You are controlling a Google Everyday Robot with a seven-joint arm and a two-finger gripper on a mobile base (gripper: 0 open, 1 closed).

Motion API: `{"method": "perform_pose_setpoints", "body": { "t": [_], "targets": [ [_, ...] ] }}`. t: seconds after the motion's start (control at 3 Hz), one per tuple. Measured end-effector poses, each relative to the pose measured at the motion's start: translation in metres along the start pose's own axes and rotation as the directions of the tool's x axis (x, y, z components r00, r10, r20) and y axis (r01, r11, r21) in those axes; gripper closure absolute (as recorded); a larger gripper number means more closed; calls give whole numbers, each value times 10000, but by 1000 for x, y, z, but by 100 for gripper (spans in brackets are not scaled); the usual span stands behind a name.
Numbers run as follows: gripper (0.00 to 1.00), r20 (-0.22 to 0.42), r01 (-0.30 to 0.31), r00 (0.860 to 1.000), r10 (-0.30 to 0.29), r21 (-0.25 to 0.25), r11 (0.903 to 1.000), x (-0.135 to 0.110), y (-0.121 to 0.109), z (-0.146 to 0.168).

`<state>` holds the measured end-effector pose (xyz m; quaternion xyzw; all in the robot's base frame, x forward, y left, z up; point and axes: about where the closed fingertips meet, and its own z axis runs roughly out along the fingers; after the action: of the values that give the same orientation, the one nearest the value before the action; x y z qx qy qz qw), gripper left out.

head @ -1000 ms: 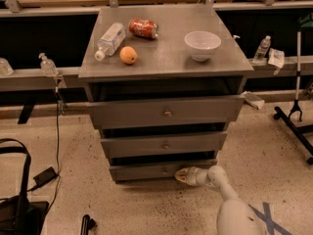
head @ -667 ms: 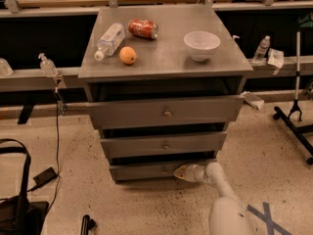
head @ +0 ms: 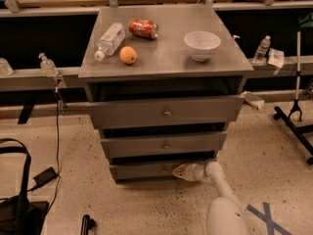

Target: Close bottom drawer

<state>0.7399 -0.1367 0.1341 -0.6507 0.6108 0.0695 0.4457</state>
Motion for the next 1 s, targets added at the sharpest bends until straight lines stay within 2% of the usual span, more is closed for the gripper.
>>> {"method": "perform_pose_setpoints", "body": {
  "t": [0.33,0.67,1.0],
  "targets": [
    [100,583,-224,9980,242,-304,9993,-9,12,-10],
    [100,1046,-536,9925,631,-911,9944,-15,37,-31],
    [100,1001,-937,9890,1086,-1432,9853,-13,60,-55]
  ]
}}
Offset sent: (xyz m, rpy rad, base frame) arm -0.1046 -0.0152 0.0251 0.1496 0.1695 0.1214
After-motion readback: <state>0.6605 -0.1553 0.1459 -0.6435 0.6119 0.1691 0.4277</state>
